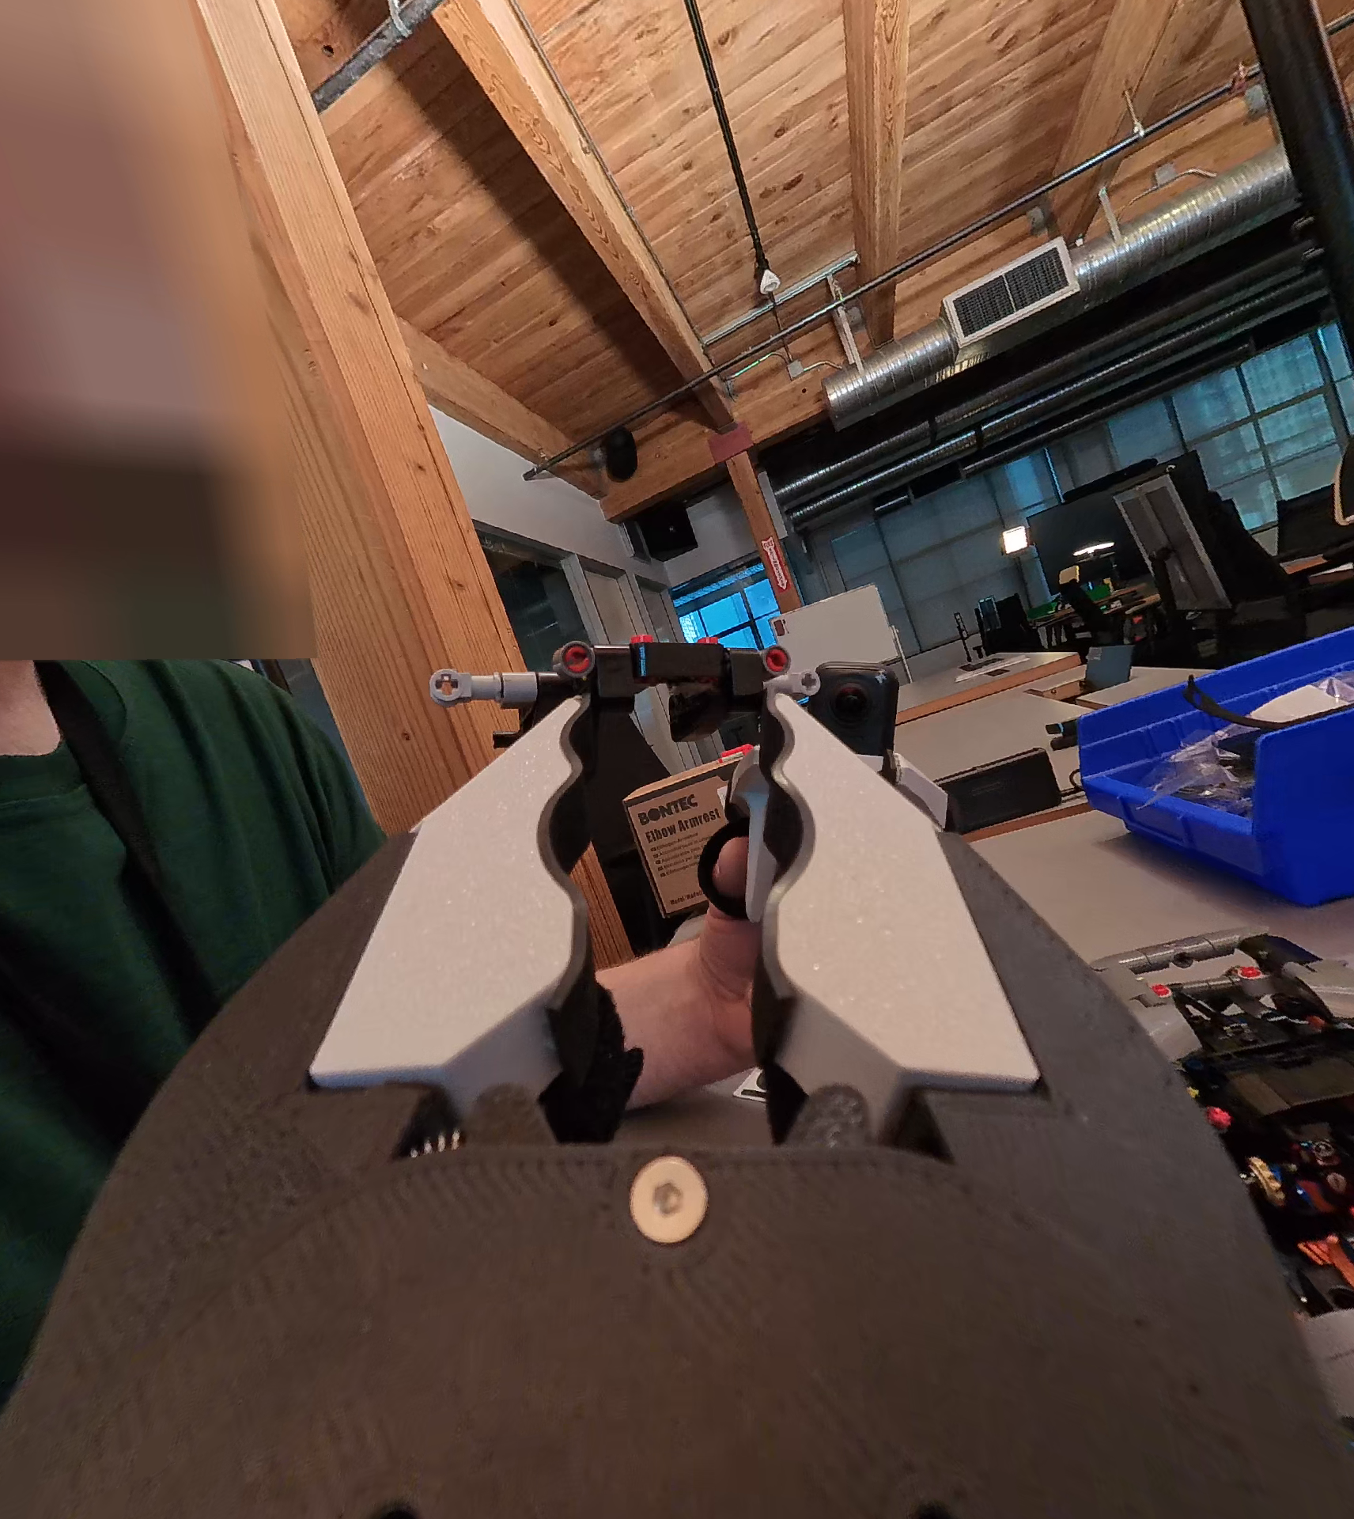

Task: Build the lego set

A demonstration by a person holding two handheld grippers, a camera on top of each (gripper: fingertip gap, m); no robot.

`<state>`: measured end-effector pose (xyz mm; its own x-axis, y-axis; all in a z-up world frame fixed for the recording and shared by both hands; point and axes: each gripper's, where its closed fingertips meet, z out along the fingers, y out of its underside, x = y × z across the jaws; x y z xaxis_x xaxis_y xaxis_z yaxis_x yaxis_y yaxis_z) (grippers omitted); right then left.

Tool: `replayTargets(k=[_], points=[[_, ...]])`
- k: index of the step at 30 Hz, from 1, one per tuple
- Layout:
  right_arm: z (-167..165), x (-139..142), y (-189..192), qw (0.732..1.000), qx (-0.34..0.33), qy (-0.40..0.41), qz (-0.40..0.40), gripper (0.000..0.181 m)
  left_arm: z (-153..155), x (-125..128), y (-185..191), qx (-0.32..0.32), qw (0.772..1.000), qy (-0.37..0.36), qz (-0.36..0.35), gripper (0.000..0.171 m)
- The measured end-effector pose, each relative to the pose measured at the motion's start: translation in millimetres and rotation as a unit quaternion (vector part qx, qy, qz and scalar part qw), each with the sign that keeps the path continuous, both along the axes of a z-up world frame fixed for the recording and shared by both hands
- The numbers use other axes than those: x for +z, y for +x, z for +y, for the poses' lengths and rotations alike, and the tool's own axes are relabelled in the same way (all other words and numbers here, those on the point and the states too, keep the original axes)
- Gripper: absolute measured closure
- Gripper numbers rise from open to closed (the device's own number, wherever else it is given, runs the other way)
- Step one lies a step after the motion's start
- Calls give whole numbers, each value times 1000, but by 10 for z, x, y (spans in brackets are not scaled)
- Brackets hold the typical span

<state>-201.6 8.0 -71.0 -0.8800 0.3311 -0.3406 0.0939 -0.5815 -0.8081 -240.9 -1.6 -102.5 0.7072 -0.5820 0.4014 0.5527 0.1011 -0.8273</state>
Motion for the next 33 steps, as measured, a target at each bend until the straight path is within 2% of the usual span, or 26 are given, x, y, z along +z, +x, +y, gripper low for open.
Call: replayTargets(k=[10, 18, 24, 29, 33], points=[[46, 37, 55, 1000, -8, 13, 19, 144, -52, 89, 75, -16, 1000, 13, 3, 138], [63, 29, 89, 999, -9, 33, 28, 144, -91, 145, 243, -56, 998, 12, 15, 136], [38, -2, 100, 998, -10, 58, 29, 144, -183, 225, 287, -108, 994, 25, -17, 132], [-1, -28, 100, 996, -13, 78, 29, 145, -219, 236, 304, -121, 992, 28, -16, 131], [-118, -95, 96, 993, -13, 116, 30, 144, -228, 204, 408, -144, 989, 17, 0, 138]])
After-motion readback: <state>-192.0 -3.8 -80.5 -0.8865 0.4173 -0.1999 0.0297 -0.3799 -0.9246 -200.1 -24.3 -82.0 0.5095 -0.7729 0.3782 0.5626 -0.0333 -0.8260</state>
